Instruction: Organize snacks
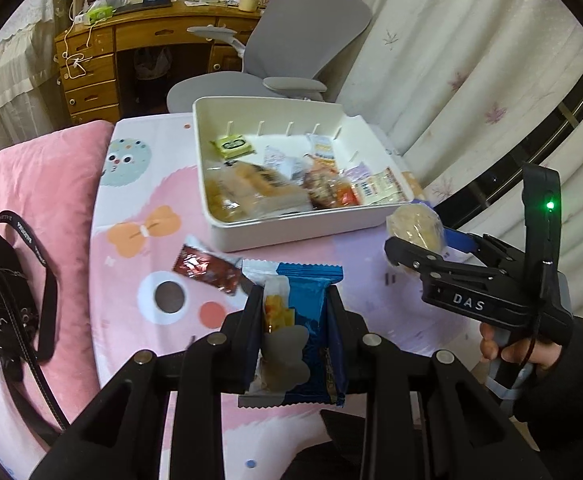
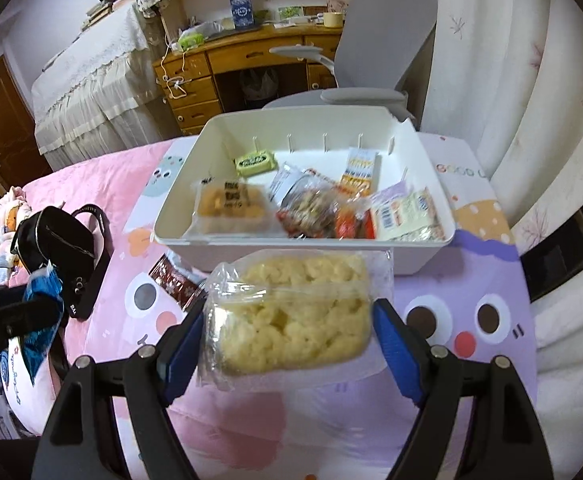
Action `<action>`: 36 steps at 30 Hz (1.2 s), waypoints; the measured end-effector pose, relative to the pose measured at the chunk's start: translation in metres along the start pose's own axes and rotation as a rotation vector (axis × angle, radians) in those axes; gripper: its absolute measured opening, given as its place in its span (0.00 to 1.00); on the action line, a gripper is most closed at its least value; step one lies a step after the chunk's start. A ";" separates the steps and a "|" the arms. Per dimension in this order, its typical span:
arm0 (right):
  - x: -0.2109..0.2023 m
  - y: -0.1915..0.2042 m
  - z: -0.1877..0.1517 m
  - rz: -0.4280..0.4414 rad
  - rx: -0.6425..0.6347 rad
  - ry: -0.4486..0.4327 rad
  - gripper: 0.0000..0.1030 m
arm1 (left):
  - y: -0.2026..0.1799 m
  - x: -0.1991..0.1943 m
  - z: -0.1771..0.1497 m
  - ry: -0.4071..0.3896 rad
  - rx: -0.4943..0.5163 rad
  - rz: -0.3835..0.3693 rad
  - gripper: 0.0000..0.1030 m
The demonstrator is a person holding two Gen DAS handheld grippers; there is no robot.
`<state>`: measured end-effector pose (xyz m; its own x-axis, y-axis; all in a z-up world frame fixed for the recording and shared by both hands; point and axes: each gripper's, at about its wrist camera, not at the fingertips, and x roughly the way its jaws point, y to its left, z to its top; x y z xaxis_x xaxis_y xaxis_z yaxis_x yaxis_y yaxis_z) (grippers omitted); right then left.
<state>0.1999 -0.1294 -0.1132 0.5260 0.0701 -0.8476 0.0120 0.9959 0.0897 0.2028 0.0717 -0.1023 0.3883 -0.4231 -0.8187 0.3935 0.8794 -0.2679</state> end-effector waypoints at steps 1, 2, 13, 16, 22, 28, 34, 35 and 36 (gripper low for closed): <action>0.000 -0.003 0.002 0.000 -0.001 -0.003 0.79 | -0.004 0.000 0.002 -0.005 -0.002 -0.003 0.27; -0.002 -0.008 0.005 -0.002 -0.003 -0.008 0.79 | -0.007 0.000 0.005 -0.010 -0.002 -0.004 0.27; 0.002 -0.037 0.035 0.013 0.001 -0.038 0.79 | -0.019 0.012 0.047 -0.066 -0.014 0.029 0.27; 0.003 -0.041 0.047 0.018 0.001 -0.063 0.79 | -0.018 0.021 0.061 -0.069 -0.016 0.038 0.27; 0.018 -0.047 0.070 0.025 -0.014 -0.074 0.79 | -0.017 0.039 0.101 -0.082 -0.039 0.044 0.27; 0.035 -0.048 0.077 0.056 -0.012 -0.038 0.79 | -0.022 0.055 0.142 -0.107 -0.038 0.019 0.27; 0.044 -0.054 0.073 0.079 0.015 -0.002 0.79 | -0.026 0.074 0.156 -0.058 -0.074 0.000 0.54; 0.045 -0.056 0.072 0.079 0.020 0.001 0.79 | -0.026 0.075 0.155 -0.052 -0.081 -0.003 0.54; 0.046 -0.058 0.071 0.078 0.025 0.005 0.79 | -0.027 0.077 0.154 -0.045 -0.084 -0.004 0.54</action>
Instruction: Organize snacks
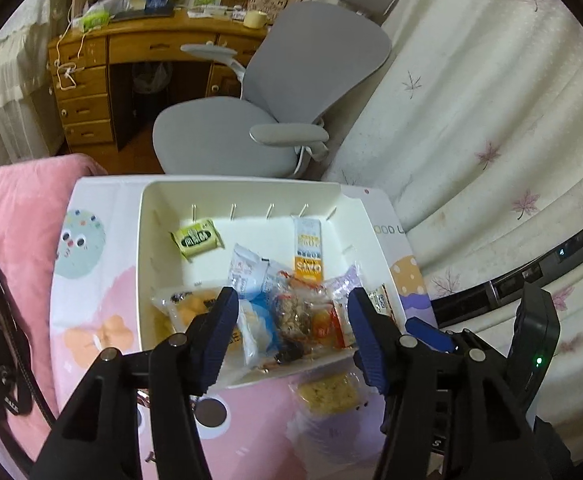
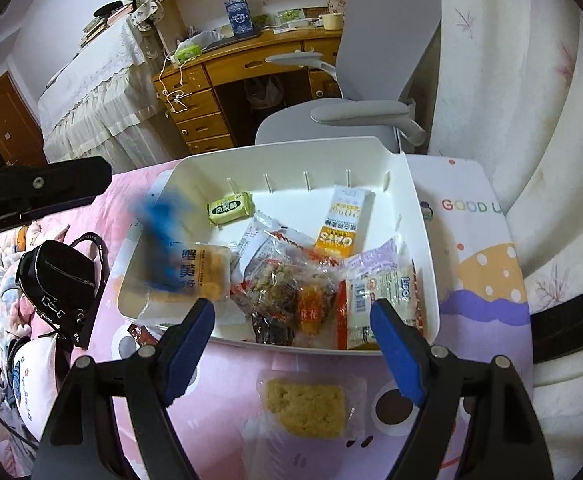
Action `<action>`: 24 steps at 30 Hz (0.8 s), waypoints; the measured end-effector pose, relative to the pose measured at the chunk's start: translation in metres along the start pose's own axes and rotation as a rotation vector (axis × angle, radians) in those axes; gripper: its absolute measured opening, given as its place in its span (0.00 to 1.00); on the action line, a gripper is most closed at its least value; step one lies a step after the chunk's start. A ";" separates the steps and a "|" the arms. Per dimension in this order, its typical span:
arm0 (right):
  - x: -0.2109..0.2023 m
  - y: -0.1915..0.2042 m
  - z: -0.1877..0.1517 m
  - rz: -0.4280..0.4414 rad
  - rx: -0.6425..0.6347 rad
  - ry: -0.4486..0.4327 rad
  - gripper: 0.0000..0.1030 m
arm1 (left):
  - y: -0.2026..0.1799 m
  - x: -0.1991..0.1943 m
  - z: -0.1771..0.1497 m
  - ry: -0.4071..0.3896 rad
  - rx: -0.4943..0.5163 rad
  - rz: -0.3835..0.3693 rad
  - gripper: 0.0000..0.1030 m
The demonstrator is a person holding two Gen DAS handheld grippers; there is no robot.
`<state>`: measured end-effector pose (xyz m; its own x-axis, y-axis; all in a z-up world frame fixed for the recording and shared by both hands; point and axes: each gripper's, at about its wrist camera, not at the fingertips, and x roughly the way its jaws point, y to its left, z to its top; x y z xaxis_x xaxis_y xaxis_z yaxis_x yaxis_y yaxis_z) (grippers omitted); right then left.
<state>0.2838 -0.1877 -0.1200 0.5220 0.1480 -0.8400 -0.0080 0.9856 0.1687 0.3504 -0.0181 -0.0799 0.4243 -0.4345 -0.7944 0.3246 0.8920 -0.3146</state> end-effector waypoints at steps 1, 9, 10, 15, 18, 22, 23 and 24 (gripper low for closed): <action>0.000 -0.002 0.000 -0.001 0.006 0.002 0.79 | 0.000 0.000 -0.001 0.003 -0.001 0.003 0.55; -0.006 -0.008 -0.004 0.004 0.037 -0.004 0.79 | 0.006 -0.013 -0.014 0.007 -0.020 0.040 0.63; -0.007 -0.007 -0.005 0.006 0.034 -0.004 0.79 | 0.008 -0.017 -0.017 0.002 -0.023 0.046 0.63; -0.011 -0.001 -0.012 0.014 0.027 0.005 0.79 | 0.022 -0.034 -0.035 -0.006 -0.053 0.071 0.64; -0.013 0.005 -0.019 0.013 0.025 0.015 0.79 | 0.034 -0.047 -0.049 -0.003 -0.071 0.085 0.64; -0.018 0.015 -0.033 0.013 0.045 0.028 0.79 | 0.054 -0.064 -0.069 0.009 -0.088 0.092 0.65; -0.019 0.018 -0.037 0.012 0.052 0.030 0.79 | 0.057 -0.067 -0.073 0.012 -0.091 0.089 0.65; -0.021 0.021 -0.041 0.008 0.057 0.031 0.79 | 0.064 -0.071 -0.080 0.018 -0.094 0.084 0.65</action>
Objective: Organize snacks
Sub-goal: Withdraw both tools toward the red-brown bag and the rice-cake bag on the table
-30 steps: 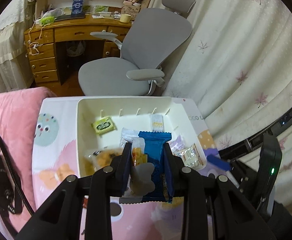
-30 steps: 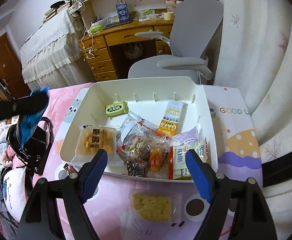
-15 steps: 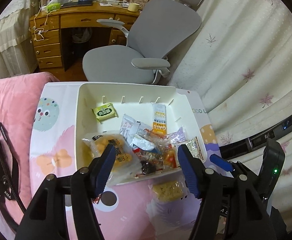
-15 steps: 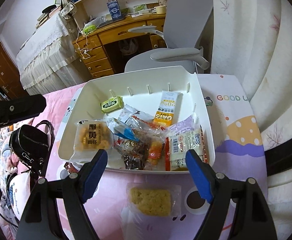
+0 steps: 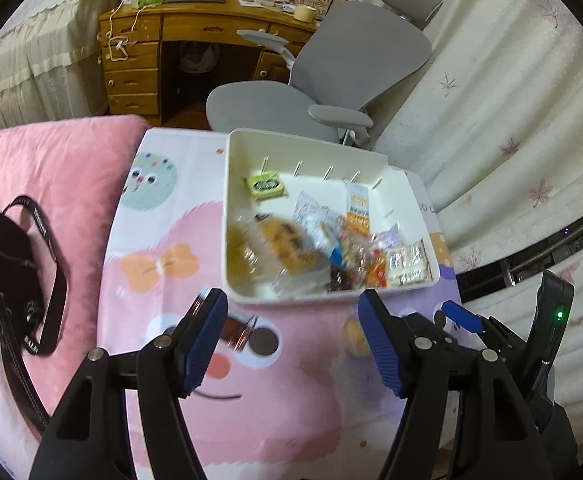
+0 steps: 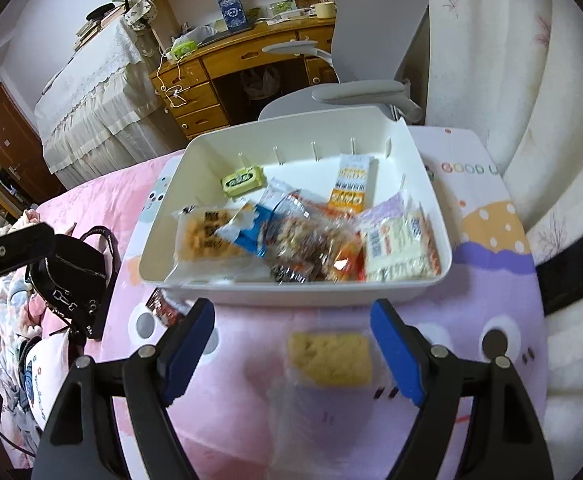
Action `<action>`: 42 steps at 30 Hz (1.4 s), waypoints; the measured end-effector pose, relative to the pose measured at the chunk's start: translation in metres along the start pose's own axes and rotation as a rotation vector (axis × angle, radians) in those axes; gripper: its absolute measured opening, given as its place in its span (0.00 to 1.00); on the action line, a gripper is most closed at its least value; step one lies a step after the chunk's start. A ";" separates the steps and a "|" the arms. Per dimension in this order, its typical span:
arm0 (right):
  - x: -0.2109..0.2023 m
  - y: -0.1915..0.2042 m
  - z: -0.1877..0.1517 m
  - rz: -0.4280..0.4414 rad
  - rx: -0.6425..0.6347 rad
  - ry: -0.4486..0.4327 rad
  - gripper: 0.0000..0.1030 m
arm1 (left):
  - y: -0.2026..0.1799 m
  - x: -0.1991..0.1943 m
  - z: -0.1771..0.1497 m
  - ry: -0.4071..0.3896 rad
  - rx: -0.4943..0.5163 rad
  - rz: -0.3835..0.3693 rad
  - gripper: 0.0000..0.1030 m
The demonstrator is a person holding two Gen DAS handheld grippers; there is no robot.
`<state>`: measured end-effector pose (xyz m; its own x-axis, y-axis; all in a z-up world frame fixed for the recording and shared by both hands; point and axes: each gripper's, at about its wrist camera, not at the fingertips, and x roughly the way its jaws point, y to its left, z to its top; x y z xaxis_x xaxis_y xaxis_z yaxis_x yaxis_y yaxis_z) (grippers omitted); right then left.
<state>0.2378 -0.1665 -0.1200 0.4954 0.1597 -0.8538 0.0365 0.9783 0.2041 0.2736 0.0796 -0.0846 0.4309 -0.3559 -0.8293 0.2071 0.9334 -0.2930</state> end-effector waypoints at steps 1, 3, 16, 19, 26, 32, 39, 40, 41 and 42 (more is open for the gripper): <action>-0.002 0.003 -0.004 -0.004 0.006 0.000 0.79 | 0.005 -0.003 -0.004 0.005 -0.002 -0.001 0.65; -0.007 0.010 -0.014 -0.018 0.022 0.000 0.79 | 0.020 -0.010 -0.015 0.018 -0.009 -0.003 0.65; -0.028 0.054 -0.086 -0.101 0.110 0.007 0.79 | 0.099 -0.041 -0.082 0.072 -0.027 -0.018 0.72; -0.031 0.058 -0.106 -0.105 0.124 0.021 0.79 | 0.108 -0.036 -0.095 0.093 -0.033 -0.020 0.72; -0.032 0.052 -0.141 -0.155 0.171 0.063 0.79 | 0.110 -0.014 -0.125 0.156 -0.050 0.002 0.77; -0.027 0.037 -0.150 -0.193 0.146 0.084 0.79 | 0.100 0.015 -0.132 0.211 -0.107 0.043 0.77; -0.009 0.012 -0.141 -0.170 0.102 0.114 0.84 | 0.080 0.051 -0.118 0.194 -0.211 0.089 0.80; -0.006 0.009 -0.137 -0.162 0.091 0.116 0.86 | 0.076 0.058 -0.114 0.187 -0.226 0.099 0.80; -0.003 0.005 -0.133 -0.154 0.070 0.115 0.87 | 0.073 0.066 -0.110 0.177 -0.242 0.109 0.80; 0.000 0.003 -0.129 -0.148 0.052 0.115 0.88 | 0.071 0.072 -0.106 0.167 -0.256 0.118 0.80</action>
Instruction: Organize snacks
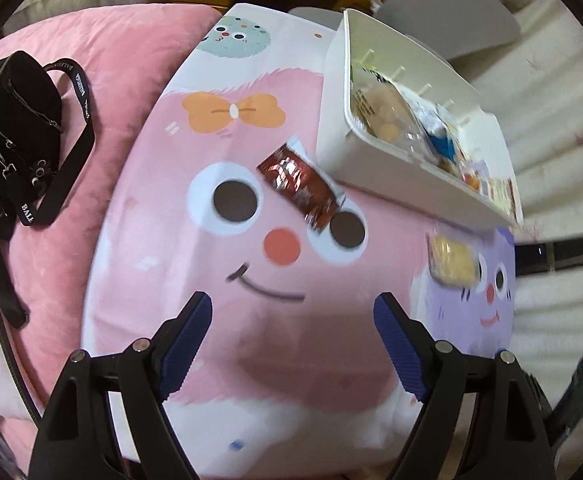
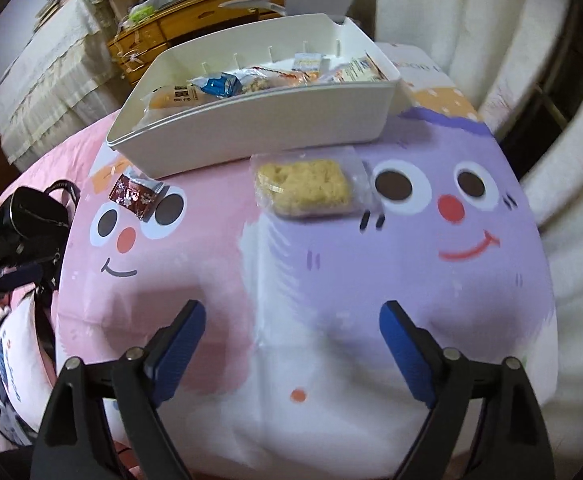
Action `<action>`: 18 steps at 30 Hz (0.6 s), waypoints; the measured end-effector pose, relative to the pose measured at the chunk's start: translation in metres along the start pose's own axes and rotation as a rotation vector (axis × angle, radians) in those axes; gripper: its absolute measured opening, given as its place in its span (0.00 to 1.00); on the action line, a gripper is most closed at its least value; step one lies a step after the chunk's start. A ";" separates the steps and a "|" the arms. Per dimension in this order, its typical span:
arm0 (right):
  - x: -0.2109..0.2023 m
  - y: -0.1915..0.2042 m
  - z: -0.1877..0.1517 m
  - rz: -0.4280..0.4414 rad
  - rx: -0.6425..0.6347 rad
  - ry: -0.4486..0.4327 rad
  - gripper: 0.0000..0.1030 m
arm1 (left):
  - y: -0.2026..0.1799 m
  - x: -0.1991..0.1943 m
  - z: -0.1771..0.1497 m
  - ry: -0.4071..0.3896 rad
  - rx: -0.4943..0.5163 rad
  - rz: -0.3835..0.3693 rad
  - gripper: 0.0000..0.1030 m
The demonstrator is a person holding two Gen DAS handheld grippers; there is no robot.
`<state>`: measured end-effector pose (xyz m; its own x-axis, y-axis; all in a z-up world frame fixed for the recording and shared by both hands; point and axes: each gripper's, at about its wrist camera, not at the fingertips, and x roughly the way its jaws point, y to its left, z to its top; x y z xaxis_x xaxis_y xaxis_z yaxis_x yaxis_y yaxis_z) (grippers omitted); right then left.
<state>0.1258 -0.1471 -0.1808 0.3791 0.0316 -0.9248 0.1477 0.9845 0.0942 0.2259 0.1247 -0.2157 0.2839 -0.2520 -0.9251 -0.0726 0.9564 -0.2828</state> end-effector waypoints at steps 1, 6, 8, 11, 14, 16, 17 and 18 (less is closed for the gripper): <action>0.003 -0.002 0.005 0.006 -0.021 -0.001 0.89 | -0.003 0.005 0.004 -0.009 -0.016 0.006 0.80; 0.023 -0.010 0.032 0.048 -0.125 -0.018 0.93 | -0.012 0.043 0.028 -0.065 -0.129 0.049 0.80; 0.032 -0.013 0.041 0.069 -0.158 -0.030 0.93 | -0.014 0.054 0.036 -0.084 -0.158 0.066 0.80; 0.048 -0.017 0.054 0.077 -0.221 -0.066 0.93 | -0.011 0.070 0.046 -0.131 -0.213 0.080 0.80; 0.070 -0.020 0.064 0.094 -0.261 -0.071 0.93 | -0.007 0.082 0.053 -0.145 -0.238 0.105 0.79; 0.081 -0.020 0.067 0.108 -0.272 -0.067 0.93 | -0.004 0.087 0.055 -0.159 -0.252 0.132 0.79; 0.088 -0.019 0.069 0.109 -0.280 -0.070 0.93 | -0.003 0.089 0.056 -0.161 -0.256 0.138 0.77; 0.092 -0.019 0.069 0.107 -0.286 -0.075 0.93 | -0.001 0.090 0.056 -0.165 -0.262 0.139 0.76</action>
<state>0.2213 -0.1749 -0.2422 0.4463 0.1354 -0.8846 -0.1560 0.9851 0.0721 0.3051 0.1096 -0.2849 0.4035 -0.0741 -0.9120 -0.3584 0.9043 -0.2320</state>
